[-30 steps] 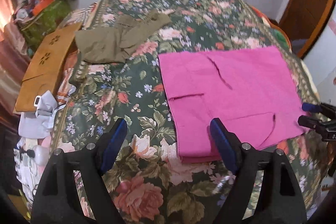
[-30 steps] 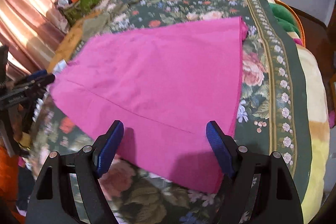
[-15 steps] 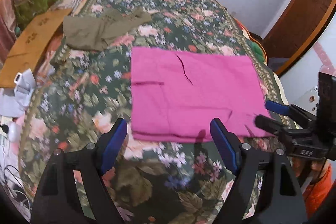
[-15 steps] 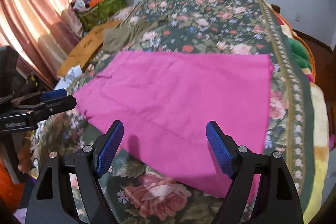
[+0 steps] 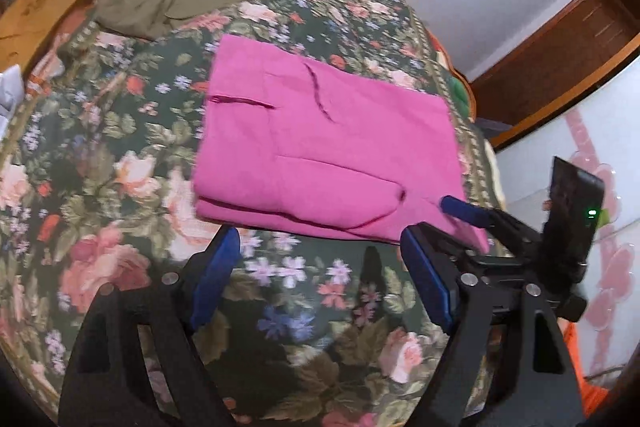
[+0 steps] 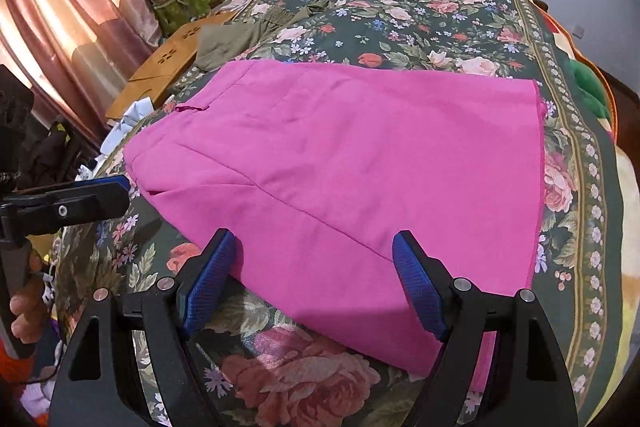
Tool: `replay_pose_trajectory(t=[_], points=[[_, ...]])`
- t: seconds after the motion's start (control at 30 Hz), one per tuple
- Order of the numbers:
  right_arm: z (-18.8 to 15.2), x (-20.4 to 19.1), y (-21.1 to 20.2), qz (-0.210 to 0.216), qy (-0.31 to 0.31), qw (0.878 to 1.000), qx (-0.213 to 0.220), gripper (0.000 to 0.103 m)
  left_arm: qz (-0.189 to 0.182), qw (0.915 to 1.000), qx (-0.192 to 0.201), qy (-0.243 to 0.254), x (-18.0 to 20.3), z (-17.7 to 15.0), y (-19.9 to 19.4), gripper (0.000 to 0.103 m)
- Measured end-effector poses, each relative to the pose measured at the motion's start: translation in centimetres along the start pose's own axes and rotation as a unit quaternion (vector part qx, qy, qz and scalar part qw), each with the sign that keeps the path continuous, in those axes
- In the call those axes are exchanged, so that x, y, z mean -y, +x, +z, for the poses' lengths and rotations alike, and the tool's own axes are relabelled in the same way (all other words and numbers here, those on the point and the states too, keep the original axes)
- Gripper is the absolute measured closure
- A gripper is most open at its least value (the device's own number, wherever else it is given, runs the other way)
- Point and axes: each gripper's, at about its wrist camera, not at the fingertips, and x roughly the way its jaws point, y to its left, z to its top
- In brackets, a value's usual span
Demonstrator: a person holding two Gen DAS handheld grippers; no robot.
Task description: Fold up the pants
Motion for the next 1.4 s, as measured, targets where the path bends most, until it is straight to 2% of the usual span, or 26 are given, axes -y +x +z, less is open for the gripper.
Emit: replay_pose_trajectory(t=[0.07, 0.13, 0.3, 0.43, 0.6, 0.67, 0.73, 0.87, 0.97, 1.03, 1.07, 1.23, 1.3, 1.4], points=[[-0.1, 0.1, 0.0, 0.004, 0.005, 1.000, 0.000, 0.025, -0.015, 0.9998, -0.008, -0.008, 0.0, 0.2, 0.3, 0.018], [-0.1, 0.0, 0.1, 0.003, 0.004, 1.000, 0.001, 0.025, -0.039, 0.9987, -0.017, -0.027, -0.2, 0.7, 0.7, 0.009], [-0.2, -0.2, 0.1, -0.003, -0.004, 1.000, 0.006, 0.025, -0.085, 0.9930, -0.029, -0.077, -1.4, 2.3, 2.0, 0.007], [-0.1, 0.0, 0.4, 0.004, 0.000, 1.000, 0.005, 0.025, -0.080, 0.9901, -0.022, -0.113, -2.3, 3.3, 2.7, 0.008], [-0.2, 0.4, 0.4, 0.015, 0.007, 1.000, 0.005, 0.025, -0.053, 0.9914, -0.025, -0.117, -1.4, 3.6, 3.1, 0.009], [-0.2, 0.4, 0.4, 0.018, 0.009, 1.000, 0.005, 0.025, -0.065, 0.9904, -0.030, -0.118, -1.3, 3.4, 3.0, 0.009], [-0.3, 0.4, 0.4, 0.019, 0.009, 1.000, 0.005, 0.025, -0.093, 0.9870, -0.035, -0.126, -1.5, 3.1, 2.9, 0.009], [-0.3, 0.3, 0.4, 0.020, 0.008, 1.000, 0.004, 0.025, -0.105, 0.9832, -0.034, -0.145, -2.2, 3.6, 3.2, 0.010], [-0.3, 0.3, 0.4, 0.021, 0.007, 1.000, 0.004, 0.025, -0.057, 0.9882, -0.026, -0.140, -2.3, 4.4, 3.8, 0.035], [-0.4, 0.3, 0.4, 0.023, 0.009, 1.000, 0.005, 0.025, -0.005, 0.9921, -0.020, -0.124, -2.1, 4.8, 4.3, 0.068], [-0.4, 0.4, 0.4, 0.024, 0.010, 1.000, 0.006, 0.025, 0.008, 0.9930, -0.019, -0.116, -2.0, 5.0, 4.6, 0.071], [-0.3, 0.4, 0.2, 0.025, 0.011, 1.000, 0.007, 0.025, 0.024, 0.9949, 0.000, -0.098, -1.9, 4.7, 4.2, 0.082], [-0.2, 0.5, 0.0, 0.022, 0.010, 1.000, 0.010, 0.025, 0.032, 0.9956, 0.008, -0.087, -1.8, 4.4, 3.6, 0.083], [-0.4, 0.6, -0.4, 0.015, 0.008, 1.000, 0.014, 0.025, 0.079, 0.9942, 0.041, -0.060, -2.0, 4.0, 1.7, 0.084]])
